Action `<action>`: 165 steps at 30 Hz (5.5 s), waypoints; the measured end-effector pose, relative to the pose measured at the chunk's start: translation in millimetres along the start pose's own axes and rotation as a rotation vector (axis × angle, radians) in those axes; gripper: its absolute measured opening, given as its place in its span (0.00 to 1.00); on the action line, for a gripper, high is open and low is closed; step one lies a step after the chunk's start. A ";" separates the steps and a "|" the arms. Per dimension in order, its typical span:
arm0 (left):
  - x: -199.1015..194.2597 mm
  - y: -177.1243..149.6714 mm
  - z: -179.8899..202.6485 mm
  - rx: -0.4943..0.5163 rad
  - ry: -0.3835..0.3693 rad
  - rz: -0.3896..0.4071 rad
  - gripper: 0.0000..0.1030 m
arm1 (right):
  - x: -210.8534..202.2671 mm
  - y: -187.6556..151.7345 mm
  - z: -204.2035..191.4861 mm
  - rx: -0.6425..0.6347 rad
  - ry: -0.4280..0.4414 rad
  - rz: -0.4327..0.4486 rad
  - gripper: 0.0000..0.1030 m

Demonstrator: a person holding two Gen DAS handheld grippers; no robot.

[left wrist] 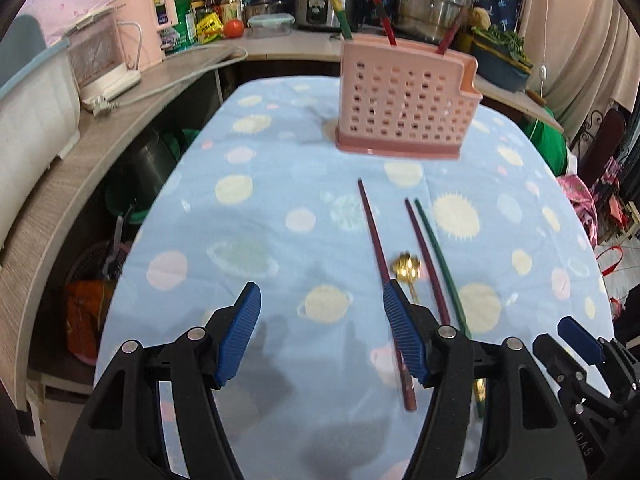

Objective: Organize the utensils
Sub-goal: 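Move both open tools back down toward the remaining utensils on the table, then grasp a dark red chopstick with the left tool while the right tool grasps the green chopstick, then lift both held chopsticks and carry them above the pink holder, then open both tools to drop the chopsticks into the pink holder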

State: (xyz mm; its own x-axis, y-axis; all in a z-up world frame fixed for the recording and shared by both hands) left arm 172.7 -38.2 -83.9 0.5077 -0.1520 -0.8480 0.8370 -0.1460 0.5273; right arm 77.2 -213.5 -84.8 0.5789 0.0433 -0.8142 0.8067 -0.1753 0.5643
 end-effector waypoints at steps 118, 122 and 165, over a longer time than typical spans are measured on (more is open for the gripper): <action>-162.6 225.9 25.5 -0.039 -0.230 0.409 0.07 | -132.1 238.7 28.6 0.125 0.145 0.474 0.07; -177.1 267.9 29.3 -0.053 -0.248 0.472 0.07 | -135.6 282.4 26.7 0.128 0.145 0.532 0.07; -88.8 304.5 17.4 -0.063 -0.120 0.421 0.53 | -36.7 321.8 4.0 0.103 0.124 0.435 0.37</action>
State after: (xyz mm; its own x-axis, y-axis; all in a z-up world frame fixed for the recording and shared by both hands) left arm 378.9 -86.2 152.9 0.7828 -0.2986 -0.5459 0.5752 0.0126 0.8179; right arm 315.1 -275.4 126.1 0.8760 0.0602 -0.4785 0.4732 -0.2996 0.8285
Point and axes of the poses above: each gripper's, at about its wrist camera, not at the fingertips, and x roughly the way its jaws point, z to its right, y to its top, the point moved 8 cm from there along x, roughly the way its jaws point, and after that the axes turned 4 degrees about -z, right-handed, at the moved point
